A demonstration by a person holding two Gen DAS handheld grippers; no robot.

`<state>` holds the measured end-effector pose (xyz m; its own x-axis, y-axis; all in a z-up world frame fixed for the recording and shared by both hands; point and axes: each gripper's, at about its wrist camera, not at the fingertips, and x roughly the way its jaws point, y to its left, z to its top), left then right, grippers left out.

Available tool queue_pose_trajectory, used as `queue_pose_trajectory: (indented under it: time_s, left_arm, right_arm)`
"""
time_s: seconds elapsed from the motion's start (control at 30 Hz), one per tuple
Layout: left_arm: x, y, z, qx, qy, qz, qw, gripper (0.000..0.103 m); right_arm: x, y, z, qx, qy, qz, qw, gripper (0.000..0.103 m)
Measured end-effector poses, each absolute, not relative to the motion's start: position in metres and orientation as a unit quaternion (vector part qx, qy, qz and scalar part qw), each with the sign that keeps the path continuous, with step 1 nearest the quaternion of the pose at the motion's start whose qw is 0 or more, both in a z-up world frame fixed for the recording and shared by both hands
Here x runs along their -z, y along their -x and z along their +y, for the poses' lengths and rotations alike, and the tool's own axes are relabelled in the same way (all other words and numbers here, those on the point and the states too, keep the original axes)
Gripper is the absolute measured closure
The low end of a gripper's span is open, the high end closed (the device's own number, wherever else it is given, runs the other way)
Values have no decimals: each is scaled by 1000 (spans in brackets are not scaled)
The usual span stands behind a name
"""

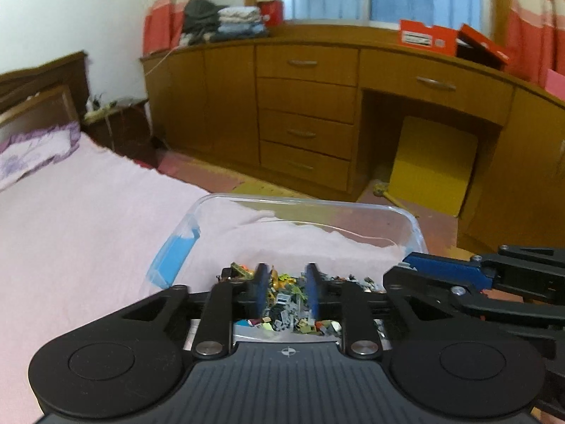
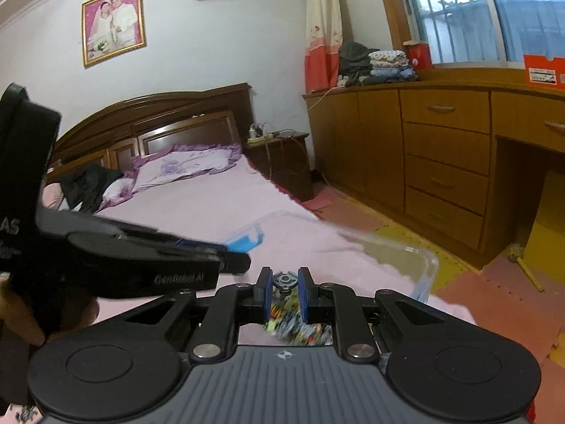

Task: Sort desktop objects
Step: 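Carry both grey round plates over the clear box and open both tools, then move both open tools back over the brick pile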

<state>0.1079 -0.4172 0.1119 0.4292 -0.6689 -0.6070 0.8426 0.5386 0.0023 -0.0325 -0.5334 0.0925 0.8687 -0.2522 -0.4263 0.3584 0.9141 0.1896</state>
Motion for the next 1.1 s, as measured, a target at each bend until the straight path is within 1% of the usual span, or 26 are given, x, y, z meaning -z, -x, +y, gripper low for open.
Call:
queue_pose_trajectory:
  time_s: [0.03, 0.07, 0.1, 0.13, 0.2, 0.23, 0.27, 0.3, 0.4, 0.5, 0.63, 0.73, 0.83, 0.9, 0.97, 1.0, 1.03, 1.1]
  left_arm:
    - [-111, -109, -414, 453, -149, 282, 833, 60]
    - [-110, -109, -408, 450, -148, 280, 835, 54]
    - [-108, -109, -401, 448, -149, 277, 837, 52]
    - [-106, -107, -392, 443, -151, 273, 841, 51]
    - [-101, -103, -372, 432, -157, 268, 847, 39]
    - [-99, -101, -360, 426, -157, 267, 850, 35]
    - [-96, -98, -347, 419, -156, 268, 854, 28]
    - [-92, -95, -333, 410, -156, 270, 857, 24]
    - [-78, -84, -289, 382, -157, 284, 865, 22]
    - [-67, -72, -241, 345, -148, 305, 875, 22]
    - [-55, -54, -175, 284, -121, 346, 886, 22]
    - [-49, -41, -128, 238, -104, 375, 890, 21]
    - [-50, -30, -88, 193, -89, 389, 897, 18]
    - [-51, -26, -67, 169, -71, 393, 901, 18]
    - [-51, -23, -52, 152, -54, 395, 904, 18]
    - [-52, -23, -46, 146, -45, 394, 906, 18]
    - [-53, -24, -43, 143, -39, 394, 907, 18]
    - [-54, -25, -38, 141, -28, 394, 908, 18]
  right_arm:
    - [-92, 28, -537, 163, -131, 205, 956, 83]
    - [-91, 23, -539, 167, -128, 208, 955, 81]
    - [-89, 20, -541, 172, -124, 212, 954, 76]
    - [-87, 18, -541, 177, -121, 214, 953, 75]
    - [-84, 18, -538, 182, -118, 215, 952, 75]
    - [-83, 19, -535, 183, -117, 214, 952, 75]
    - [-82, 22, -529, 183, -114, 207, 954, 75]
    - [-83, 26, -522, 178, -109, 198, 958, 75]
    - [-82, 34, -494, 142, -90, 180, 969, 75]
    - [-65, 26, -465, 85, -81, 205, 972, 75]
    - [-15, -13, -440, 50, -80, 280, 955, 77]
    - [28, -50, -438, 73, -79, 327, 939, 77]
    - [64, -78, -440, 97, -79, 356, 926, 77]
    - [80, -89, -442, 104, -90, 361, 922, 77]
    - [89, -98, -443, 109, -91, 358, 923, 81]
    - [90, -99, -441, 106, -93, 355, 924, 90]
    - [89, -96, -440, 91, -104, 354, 925, 94]
    - [79, -95, -430, -3, -133, 350, 927, 94]
